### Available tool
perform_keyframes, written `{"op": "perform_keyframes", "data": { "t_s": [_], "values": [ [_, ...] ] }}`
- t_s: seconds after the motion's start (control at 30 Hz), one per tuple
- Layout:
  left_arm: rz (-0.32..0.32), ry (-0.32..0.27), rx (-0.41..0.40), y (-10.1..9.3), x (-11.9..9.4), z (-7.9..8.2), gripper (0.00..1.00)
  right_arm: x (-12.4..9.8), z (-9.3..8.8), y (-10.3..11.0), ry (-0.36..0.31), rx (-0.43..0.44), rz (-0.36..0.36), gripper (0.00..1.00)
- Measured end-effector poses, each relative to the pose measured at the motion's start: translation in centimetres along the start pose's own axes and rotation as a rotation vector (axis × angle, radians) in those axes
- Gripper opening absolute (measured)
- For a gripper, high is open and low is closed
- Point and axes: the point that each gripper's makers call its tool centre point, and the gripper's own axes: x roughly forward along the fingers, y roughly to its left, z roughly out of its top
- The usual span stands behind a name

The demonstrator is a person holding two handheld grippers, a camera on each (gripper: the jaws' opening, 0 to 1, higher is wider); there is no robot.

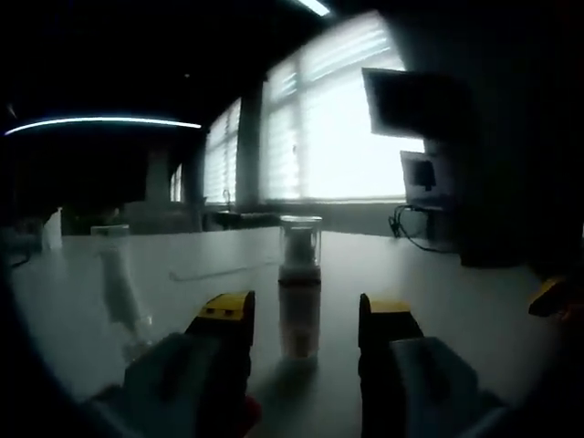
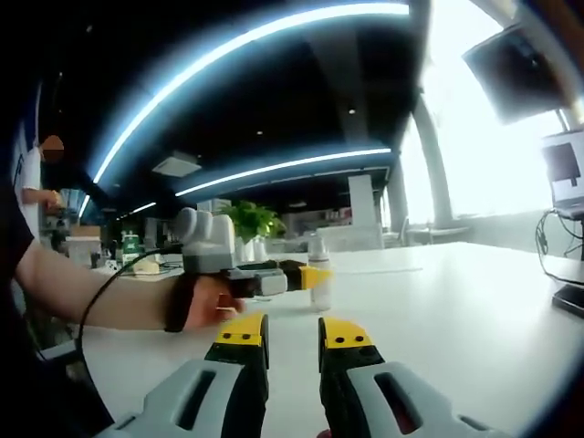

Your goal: Clamp pump bottle remove cover press pump head put on cover

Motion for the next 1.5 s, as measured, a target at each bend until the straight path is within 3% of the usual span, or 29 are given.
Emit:
{"op": "perform_keyframes", "data": {
  "t_s": [0.13,0.43,0.6,0.73,0.83,1.17,1.27,1.5],
  "values": [
    [0.002,0.023,-0.044,0.6,0.8,-0.7,0.35,0.0,0.0,0.0,-0.001,-0.001,0.001,0.16],
    [-0.01,0.02,0.019,-0.2,2.1,-0.5,0.33,0.0,0.0,0.0,0.003,-0.002,0.002,0.16],
    [-0.006,0.047,0.002,0.1,2.7,-1.0,0.29,0.0,-0.1,0.0,0.007,-0.007,0.004,0.16],
    [0.03,0.044,-0.024,1.2,2.5,-1.2,0.25,0.0,-0.1,0.0,0.006,-0.006,0.005,0.16],
    [0.038,0.03,0.004,1.4,2.6,-0.8,0.23,0.1,-0.1,0.0,0.007,-0.007,0.005,0.16],
    [-0.008,-0.016,0.02,0.5,2.5,0.1,0.19,0.1,-0.3,0.0,0.014,-0.013,0.004,0.15],
    [-0.019,-0.011,0.055,0.0,2.5,0.1,0.16,0.1,-0.3,-0.1,0.015,-0.014,0.004,0.15],
    [-0.015,-0.016,0.048,-0.2,2.2,0.1,0.14,0.1,-0.4,-0.1,0.018,-0.021,0.003,0.14]
  ]
}}
